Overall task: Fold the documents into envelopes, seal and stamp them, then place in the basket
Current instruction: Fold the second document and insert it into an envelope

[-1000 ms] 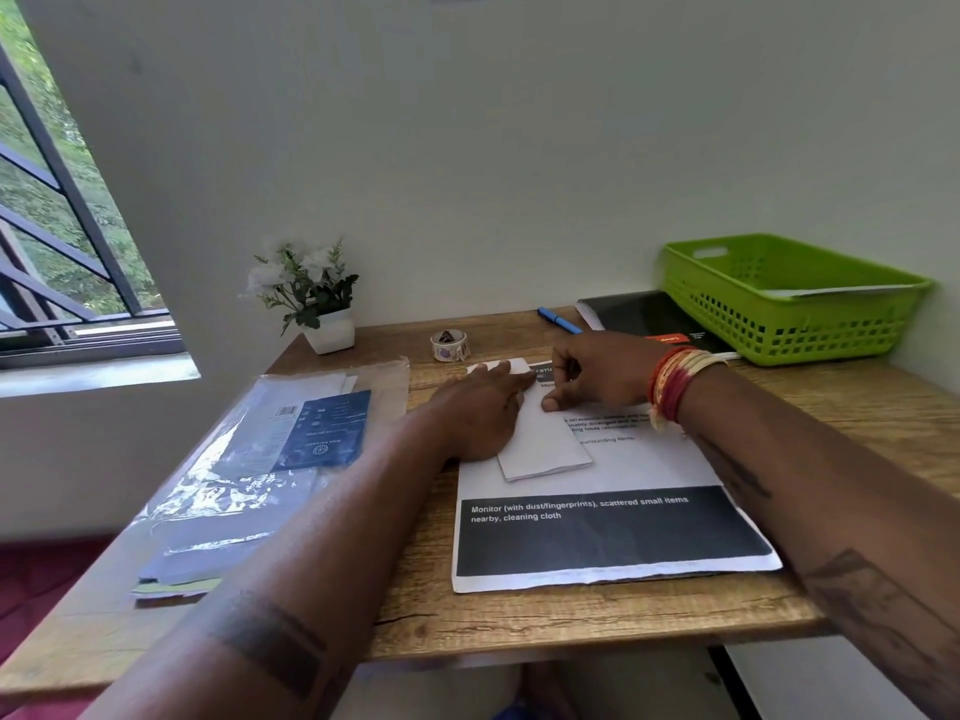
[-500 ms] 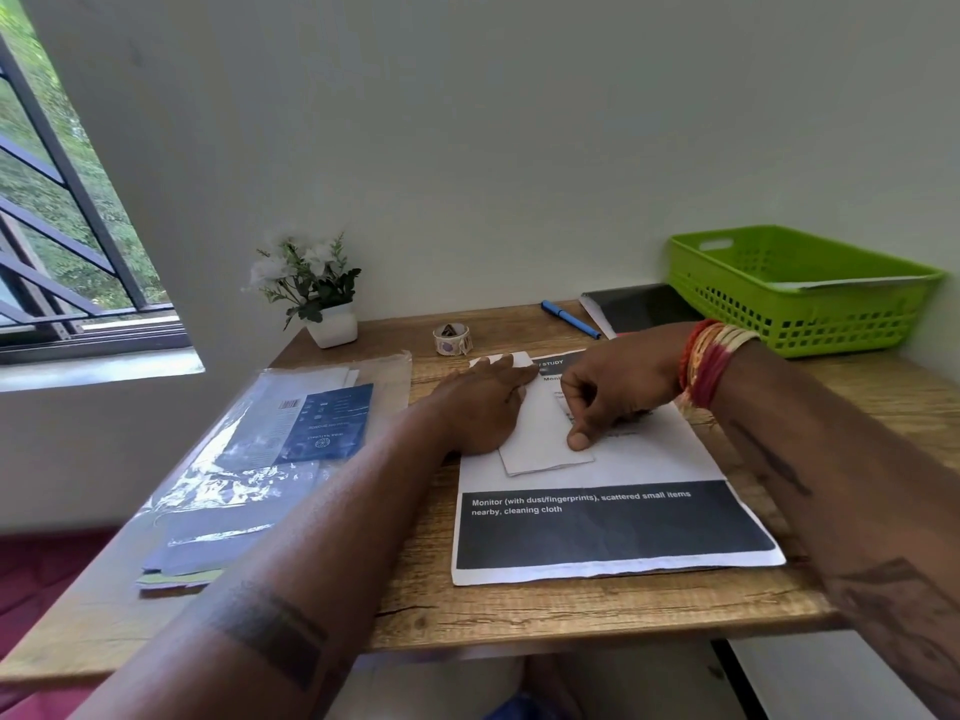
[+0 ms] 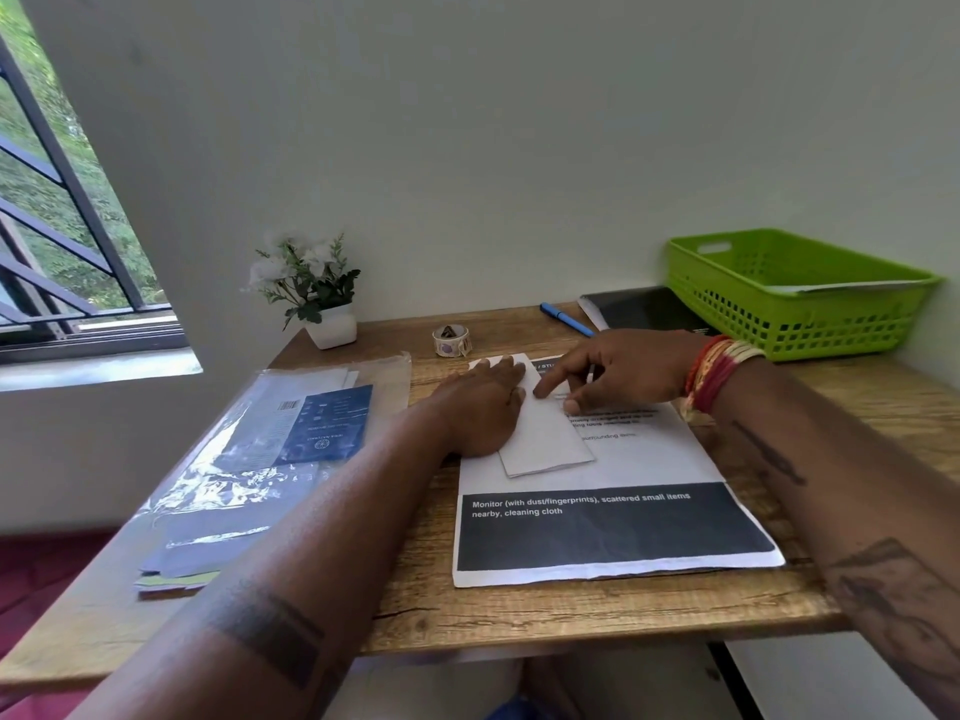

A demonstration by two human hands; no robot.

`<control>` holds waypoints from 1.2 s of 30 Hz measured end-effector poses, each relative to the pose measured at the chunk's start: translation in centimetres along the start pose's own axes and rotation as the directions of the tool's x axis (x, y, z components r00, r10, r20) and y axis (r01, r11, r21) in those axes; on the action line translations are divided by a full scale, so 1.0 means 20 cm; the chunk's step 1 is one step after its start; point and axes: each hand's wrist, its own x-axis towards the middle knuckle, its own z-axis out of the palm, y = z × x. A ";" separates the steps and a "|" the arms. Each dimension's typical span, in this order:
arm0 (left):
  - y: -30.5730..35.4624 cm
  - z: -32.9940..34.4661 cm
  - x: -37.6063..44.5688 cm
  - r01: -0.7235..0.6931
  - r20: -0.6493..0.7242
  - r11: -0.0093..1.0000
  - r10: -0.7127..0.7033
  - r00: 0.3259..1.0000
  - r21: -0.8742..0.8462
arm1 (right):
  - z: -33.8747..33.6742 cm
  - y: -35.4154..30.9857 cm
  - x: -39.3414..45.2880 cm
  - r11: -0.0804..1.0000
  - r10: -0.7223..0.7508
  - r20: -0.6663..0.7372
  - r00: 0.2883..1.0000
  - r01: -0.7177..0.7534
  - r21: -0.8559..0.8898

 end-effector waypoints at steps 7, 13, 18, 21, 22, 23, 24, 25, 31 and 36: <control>0.00 0.00 0.00 -0.008 0.004 1.000 0.008 1.000 -0.004 | 0.04 0.00 0.06 0.977 0.098 -0.099 0.990 -0.115 -0.182; -0.01 0.00 0.00 -0.018 0.003 1.000 0.018 1.000 -0.011 | 0.09 -0.05 0.12 0.933 0.107 -0.131 0.986 -0.145 -0.330; -0.01 0.00 0.00 -0.018 0.002 1.000 0.018 1.000 -0.010 | 0.10 -0.07 0.16 0.930 0.122 -0.199 0.972 -0.183 -0.320; -0.01 0.01 0.00 -0.016 0.004 1.000 0.016 1.000 -0.003 | 0.11 -0.09 0.19 0.928 0.127 -0.225 0.966 -0.196 -0.318; -0.01 0.01 0.01 -0.014 0.004 1.000 0.014 1.000 -0.003 | 0.11 -0.09 0.19 0.928 0.128 -0.227 0.966 -0.197 -0.315; -0.01 0.01 0.01 -0.014 0.002 1.000 0.014 1.000 -0.003 | 0.10 -0.10 0.19 0.929 0.137 -0.228 0.964 -0.205 -0.309; -0.01 0.01 0.01 -0.014 0.001 1.000 0.014 1.000 -0.003 | 0.10 -0.10 0.19 0.929 0.146 -0.234 0.961 -0.214 -0.300; -0.01 0.01 0.01 -0.015 0.001 1.000 0.015 1.000 -0.003 | 0.10 -0.11 0.20 0.930 0.153 -0.241 0.959 -0.222 -0.294; -0.02 0.02 0.02 -0.021 -0.005 1.000 0.021 1.000 -0.018 | 0.11 -0.07 0.22 0.941 0.149 -0.250 0.957 -0.215 -0.260; 0.00 0.00 0.00 -0.012 0.002 1.000 0.012 1.000 -0.017 | 0.06 -0.04 0.15 0.937 0.214 -0.181 0.960 -0.254 -0.241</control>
